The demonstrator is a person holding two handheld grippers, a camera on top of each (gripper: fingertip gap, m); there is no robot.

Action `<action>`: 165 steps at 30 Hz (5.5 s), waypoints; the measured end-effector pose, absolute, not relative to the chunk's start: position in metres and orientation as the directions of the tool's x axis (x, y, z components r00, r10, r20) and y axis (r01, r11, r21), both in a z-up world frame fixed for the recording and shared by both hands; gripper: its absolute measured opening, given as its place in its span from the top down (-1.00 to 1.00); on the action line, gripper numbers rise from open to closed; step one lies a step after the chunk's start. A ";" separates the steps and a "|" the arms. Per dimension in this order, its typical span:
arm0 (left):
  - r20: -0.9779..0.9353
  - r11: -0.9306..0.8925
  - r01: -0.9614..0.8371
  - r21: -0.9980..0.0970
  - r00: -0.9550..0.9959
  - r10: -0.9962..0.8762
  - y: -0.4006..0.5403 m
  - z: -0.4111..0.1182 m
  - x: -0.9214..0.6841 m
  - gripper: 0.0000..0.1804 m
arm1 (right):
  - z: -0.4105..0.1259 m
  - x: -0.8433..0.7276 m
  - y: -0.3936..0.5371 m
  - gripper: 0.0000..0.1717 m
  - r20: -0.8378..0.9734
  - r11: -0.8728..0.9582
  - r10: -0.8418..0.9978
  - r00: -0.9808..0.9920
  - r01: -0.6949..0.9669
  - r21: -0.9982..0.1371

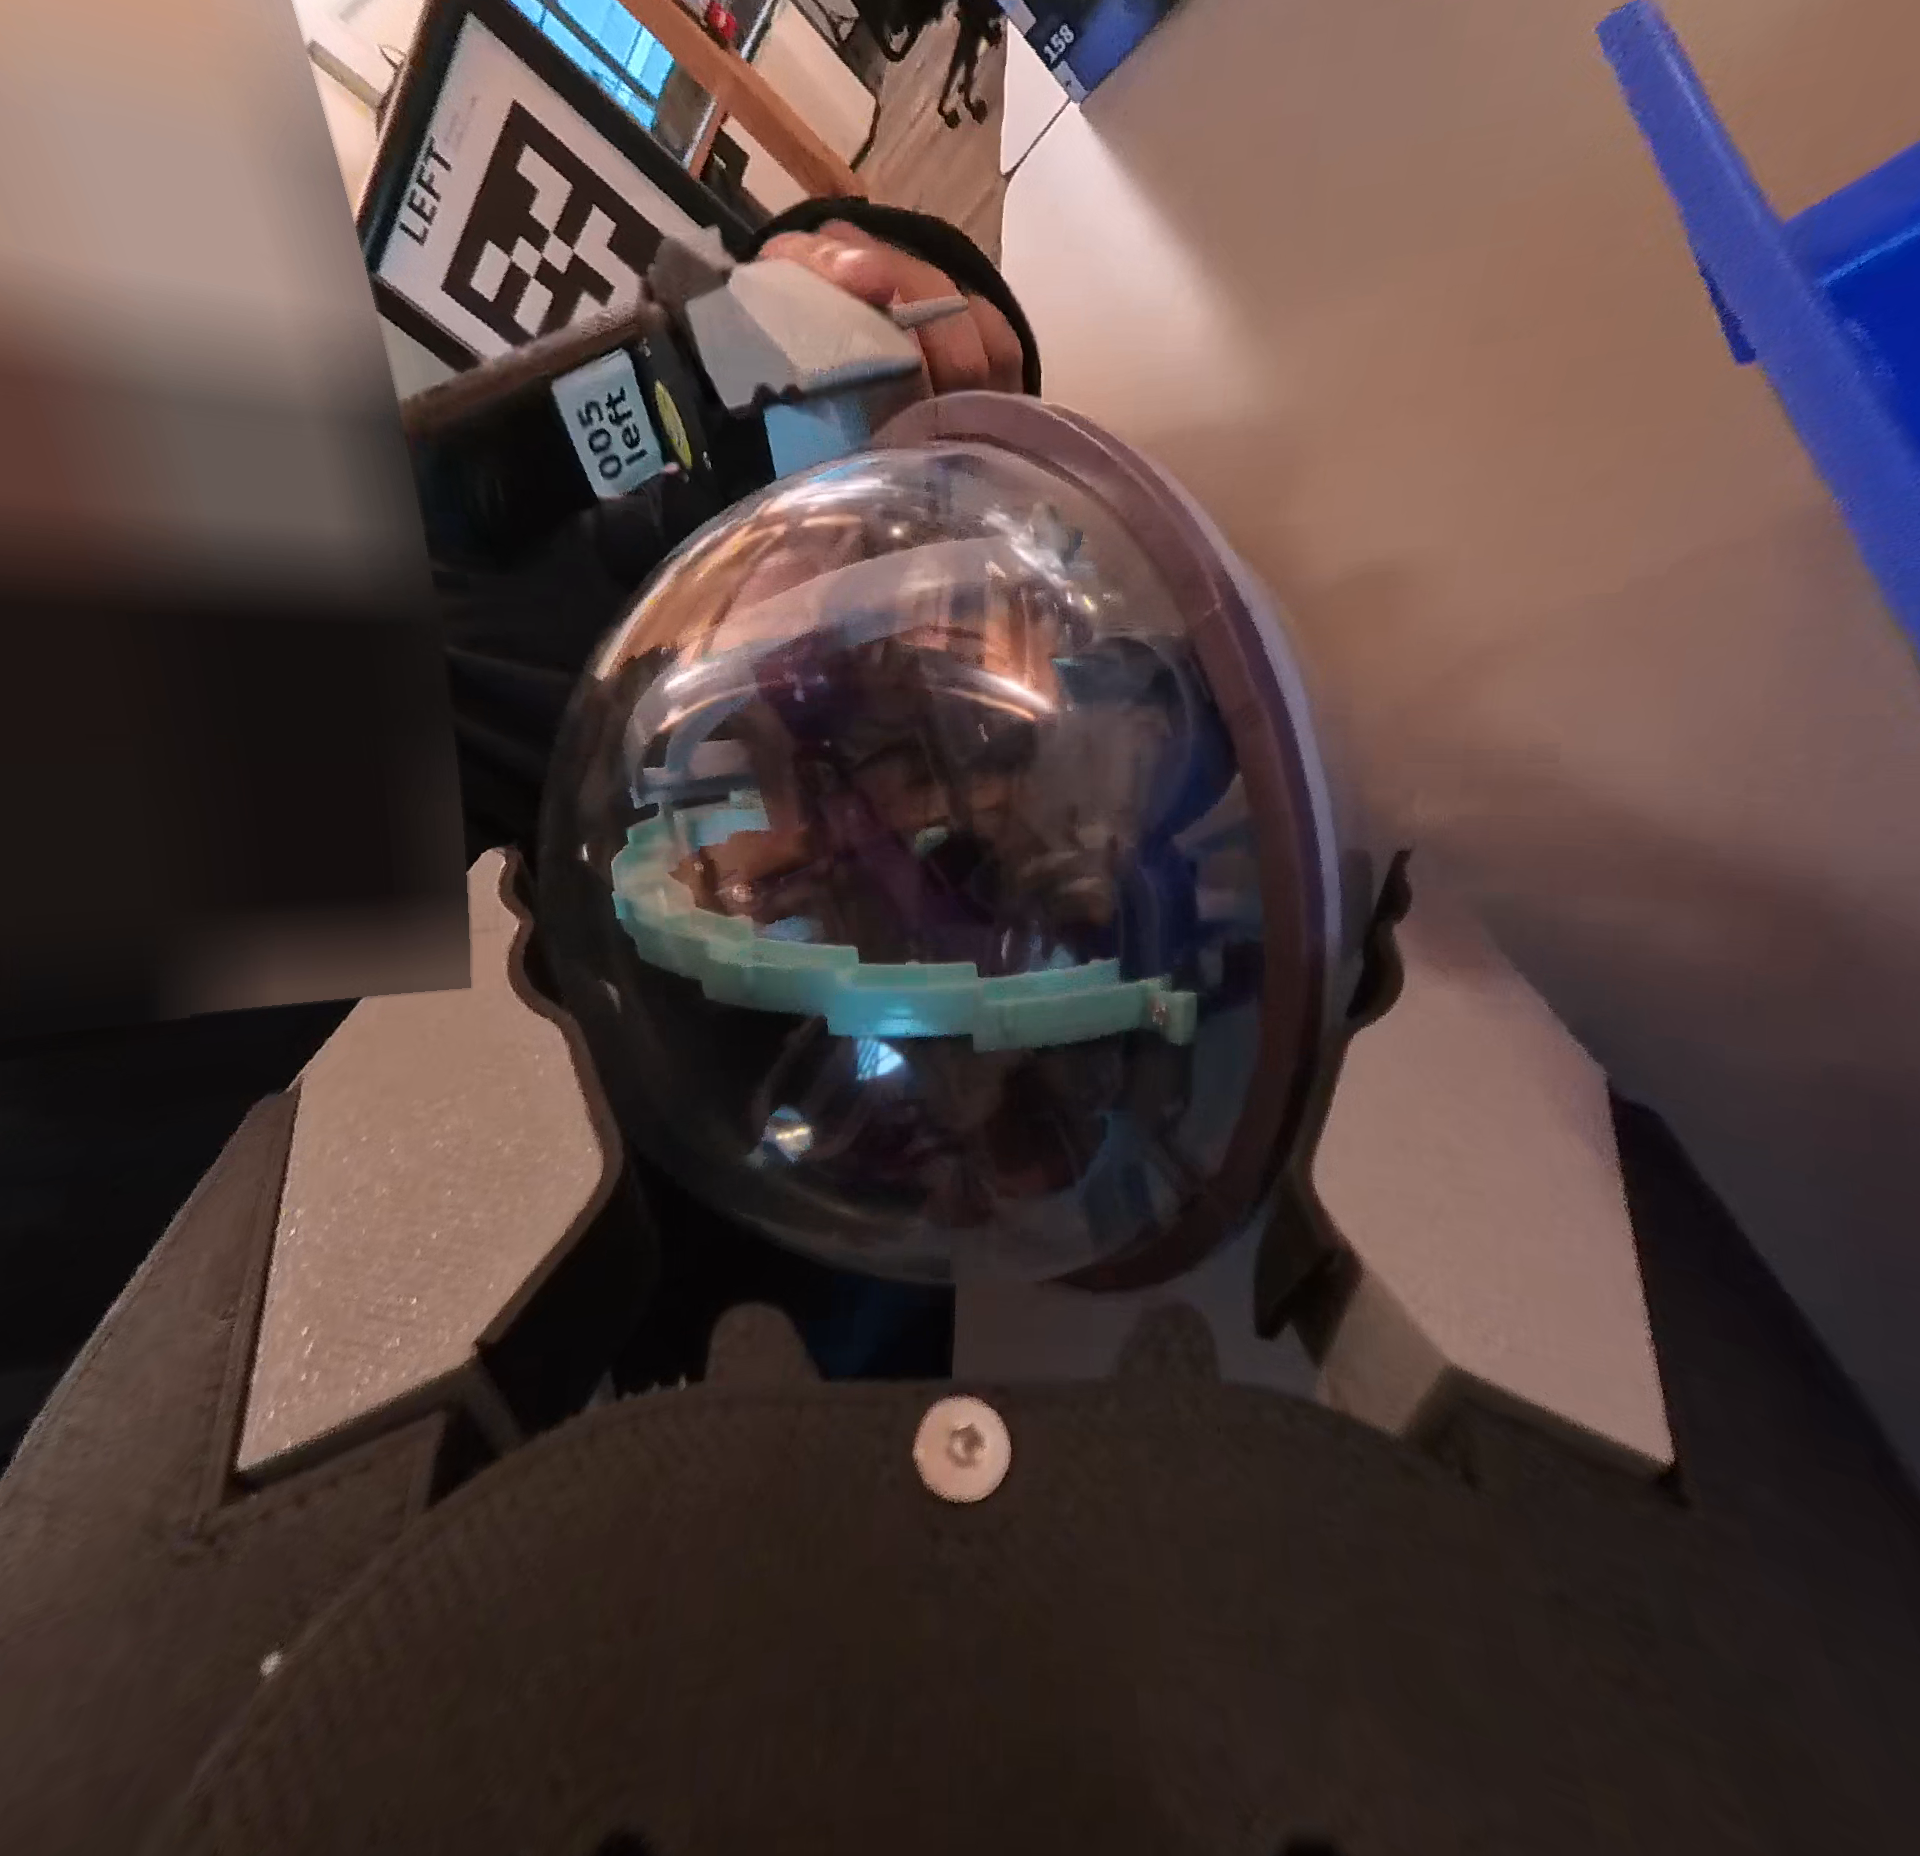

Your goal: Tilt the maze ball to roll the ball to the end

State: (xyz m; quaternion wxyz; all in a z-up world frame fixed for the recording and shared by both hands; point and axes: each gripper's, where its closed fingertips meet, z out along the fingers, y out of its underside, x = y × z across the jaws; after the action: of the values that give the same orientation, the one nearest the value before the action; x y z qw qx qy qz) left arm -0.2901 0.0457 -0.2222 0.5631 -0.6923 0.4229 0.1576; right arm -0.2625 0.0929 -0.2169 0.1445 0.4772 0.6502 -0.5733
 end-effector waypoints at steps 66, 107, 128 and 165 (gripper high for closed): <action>-0.643 -0.134 -0.753 -0.645 0.629 -0.437 0.018 -0.211 -0.276 -0.14 | -0.230 -0.257 0.062 -0.82 0.016 0.213 0.704 -0.710 0.190 -0.958; -0.585 -0.144 -0.712 -0.687 0.660 -0.472 0.017 -0.213 -0.296 -0.14 | -0.225 -0.272 0.059 -0.83 -0.038 0.141 0.758 -0.651 0.220 -0.965; -0.359 -0.174 -0.498 -0.850 0.788 -0.501 0.020 -0.210 -0.301 -0.07 | -0.220 -0.280 0.065 -0.83 -0.342 -0.151 0.723 -0.600 0.347 -0.926; 0.142 -0.352 0.069 -0.933 0.972 -0.187 0.009 -0.243 -0.305 0.89 | -0.227 -0.291 0.083 -0.81 -0.590 -0.436 0.684 -0.428 0.408 -0.802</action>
State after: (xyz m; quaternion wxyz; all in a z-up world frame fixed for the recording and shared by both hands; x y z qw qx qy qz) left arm -0.3055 0.0089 -0.2431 0.5680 -0.8145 0.0361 -0.1126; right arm -0.2908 0.0833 -0.2273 -0.1038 0.5247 0.5206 -0.6655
